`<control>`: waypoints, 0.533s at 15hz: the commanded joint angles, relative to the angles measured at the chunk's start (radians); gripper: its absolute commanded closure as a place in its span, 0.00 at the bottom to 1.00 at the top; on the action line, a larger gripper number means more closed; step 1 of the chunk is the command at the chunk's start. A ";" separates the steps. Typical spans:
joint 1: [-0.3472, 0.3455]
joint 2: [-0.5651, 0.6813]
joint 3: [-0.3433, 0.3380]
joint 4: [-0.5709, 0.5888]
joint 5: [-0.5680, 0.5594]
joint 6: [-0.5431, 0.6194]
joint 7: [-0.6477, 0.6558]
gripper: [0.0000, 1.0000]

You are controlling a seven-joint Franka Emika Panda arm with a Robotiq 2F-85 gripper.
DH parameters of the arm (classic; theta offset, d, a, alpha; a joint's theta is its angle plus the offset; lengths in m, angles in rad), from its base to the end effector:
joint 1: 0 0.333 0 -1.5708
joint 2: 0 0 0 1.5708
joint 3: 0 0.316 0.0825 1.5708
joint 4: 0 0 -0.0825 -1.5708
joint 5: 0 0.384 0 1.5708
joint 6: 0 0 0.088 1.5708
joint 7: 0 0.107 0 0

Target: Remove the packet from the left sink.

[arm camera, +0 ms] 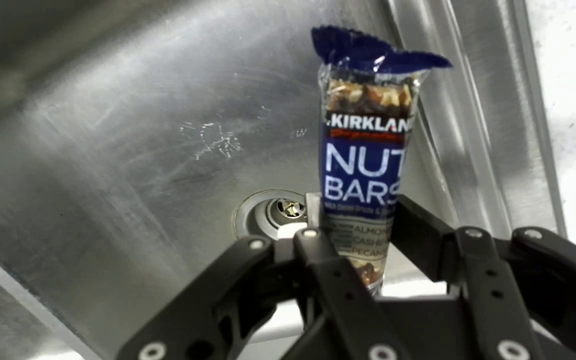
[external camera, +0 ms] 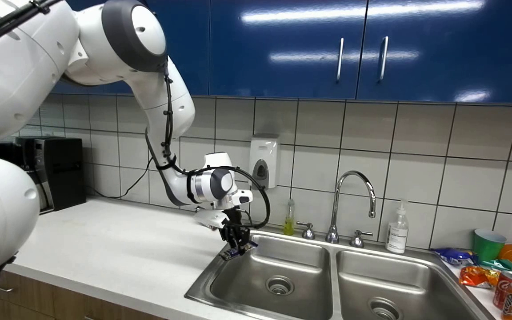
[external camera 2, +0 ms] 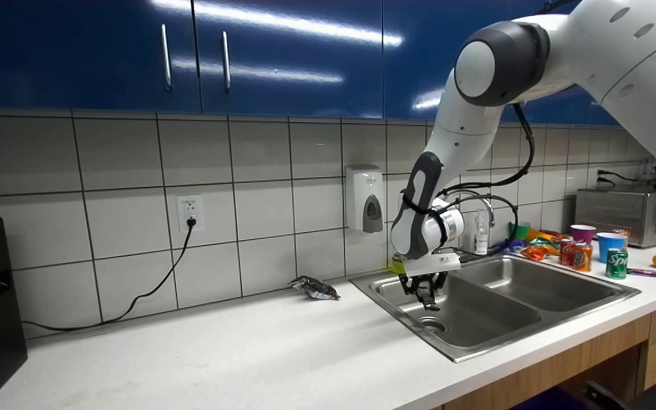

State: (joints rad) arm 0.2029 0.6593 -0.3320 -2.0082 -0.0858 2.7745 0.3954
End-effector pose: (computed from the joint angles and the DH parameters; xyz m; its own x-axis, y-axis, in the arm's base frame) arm 0.6082 -0.0719 0.1506 0.9214 -0.3351 0.1967 -0.3695 -0.9122 0.1771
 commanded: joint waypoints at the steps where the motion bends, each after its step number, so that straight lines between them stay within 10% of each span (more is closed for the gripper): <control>1: 0.019 -0.096 0.001 -0.107 -0.046 0.019 -0.018 0.87; 8: 0.047 -0.166 0.010 -0.205 -0.107 0.042 -0.017 0.87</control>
State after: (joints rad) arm 0.2430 0.5570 -0.3267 -2.1446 -0.1555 2.7985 0.3951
